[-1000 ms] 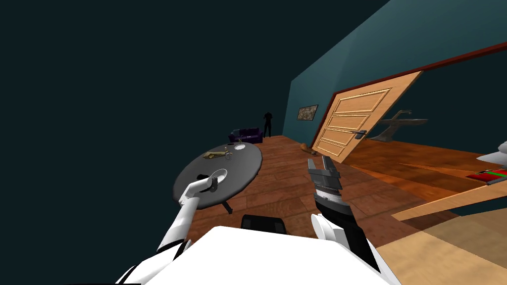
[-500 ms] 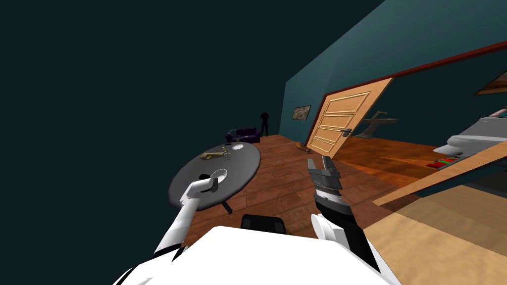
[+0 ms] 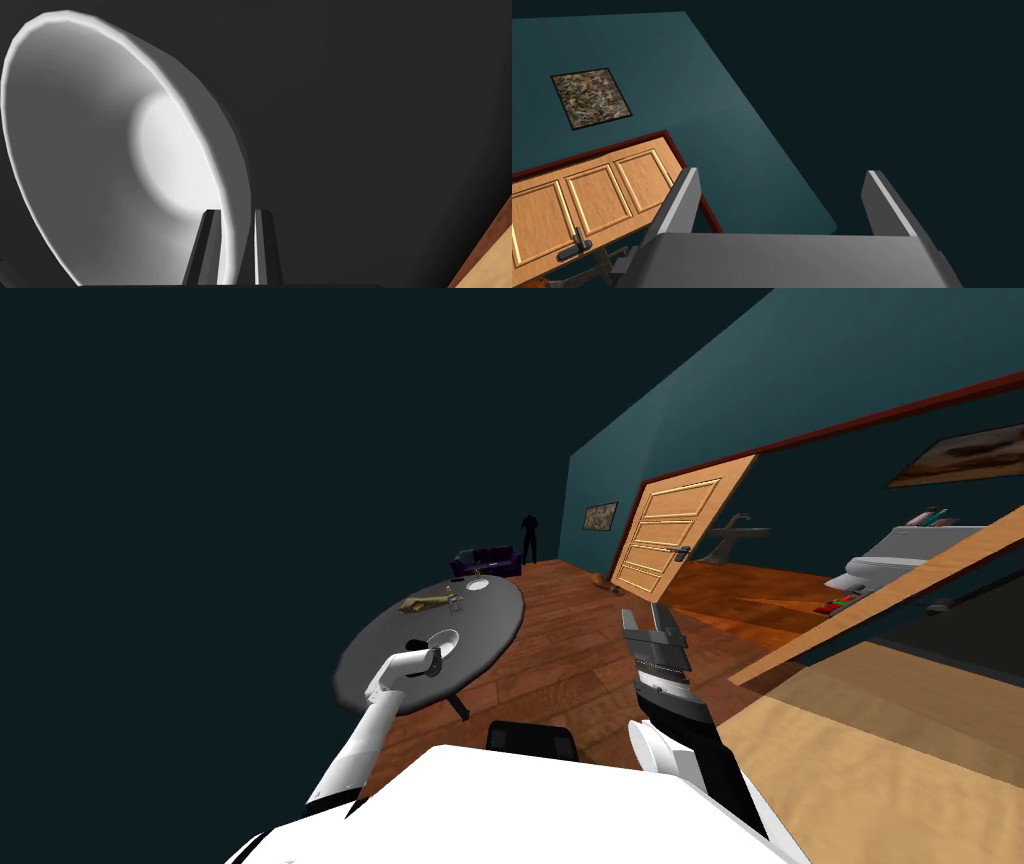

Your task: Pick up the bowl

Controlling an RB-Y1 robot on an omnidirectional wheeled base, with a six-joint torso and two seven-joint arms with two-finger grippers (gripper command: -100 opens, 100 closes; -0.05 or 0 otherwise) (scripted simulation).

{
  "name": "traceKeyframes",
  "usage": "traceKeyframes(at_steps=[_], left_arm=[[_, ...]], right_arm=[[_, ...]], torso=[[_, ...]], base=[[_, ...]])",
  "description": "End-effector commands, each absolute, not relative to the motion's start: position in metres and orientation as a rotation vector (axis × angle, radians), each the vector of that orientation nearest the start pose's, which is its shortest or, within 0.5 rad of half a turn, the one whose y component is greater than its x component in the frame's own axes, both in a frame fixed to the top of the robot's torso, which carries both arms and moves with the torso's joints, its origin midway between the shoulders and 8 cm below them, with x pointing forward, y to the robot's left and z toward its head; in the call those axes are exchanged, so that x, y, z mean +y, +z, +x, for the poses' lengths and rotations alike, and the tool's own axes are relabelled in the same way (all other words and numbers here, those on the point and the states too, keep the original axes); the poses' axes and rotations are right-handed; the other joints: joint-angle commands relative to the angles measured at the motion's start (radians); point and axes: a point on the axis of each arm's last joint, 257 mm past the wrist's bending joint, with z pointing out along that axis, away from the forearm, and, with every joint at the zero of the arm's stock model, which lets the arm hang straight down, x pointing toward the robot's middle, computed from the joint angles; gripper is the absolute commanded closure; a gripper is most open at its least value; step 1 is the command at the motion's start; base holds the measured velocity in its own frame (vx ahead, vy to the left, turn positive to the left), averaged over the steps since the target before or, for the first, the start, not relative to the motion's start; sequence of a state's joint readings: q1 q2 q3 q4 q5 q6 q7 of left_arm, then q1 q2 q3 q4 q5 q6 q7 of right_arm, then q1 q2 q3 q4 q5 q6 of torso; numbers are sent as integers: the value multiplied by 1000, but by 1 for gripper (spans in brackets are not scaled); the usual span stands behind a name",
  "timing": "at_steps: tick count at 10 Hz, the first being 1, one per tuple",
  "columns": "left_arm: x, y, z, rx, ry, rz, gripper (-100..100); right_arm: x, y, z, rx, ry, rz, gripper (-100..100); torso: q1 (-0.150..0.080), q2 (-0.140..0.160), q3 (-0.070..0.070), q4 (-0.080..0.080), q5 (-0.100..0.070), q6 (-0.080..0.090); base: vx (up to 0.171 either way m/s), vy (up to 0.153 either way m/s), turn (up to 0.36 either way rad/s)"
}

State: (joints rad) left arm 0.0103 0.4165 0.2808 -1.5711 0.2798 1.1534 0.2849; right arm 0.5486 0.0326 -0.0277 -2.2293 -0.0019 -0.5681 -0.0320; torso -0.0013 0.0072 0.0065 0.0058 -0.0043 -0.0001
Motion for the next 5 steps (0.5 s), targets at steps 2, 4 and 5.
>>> traceKeyframes(at_steps=[2,4,5], left_arm=[[476,-392,388,1285,-399,-2333,100],[470,-391,386,1261,-395,-2340,100],[470,-391,386,1249,-399,-2348,100]], right_arm=[[-298,0,335,590,1279,710,0],[-298,0,335,590,1279,710,0],[-298,0,335,590,1279,710,0]], torso=[[0,1,0,0,0,-1],[0,0,0,1,0,0],[0,1,1,1,-1,-1]], base=[[-49,35,-67],[-58,51,-144],[-38,21,-1]])
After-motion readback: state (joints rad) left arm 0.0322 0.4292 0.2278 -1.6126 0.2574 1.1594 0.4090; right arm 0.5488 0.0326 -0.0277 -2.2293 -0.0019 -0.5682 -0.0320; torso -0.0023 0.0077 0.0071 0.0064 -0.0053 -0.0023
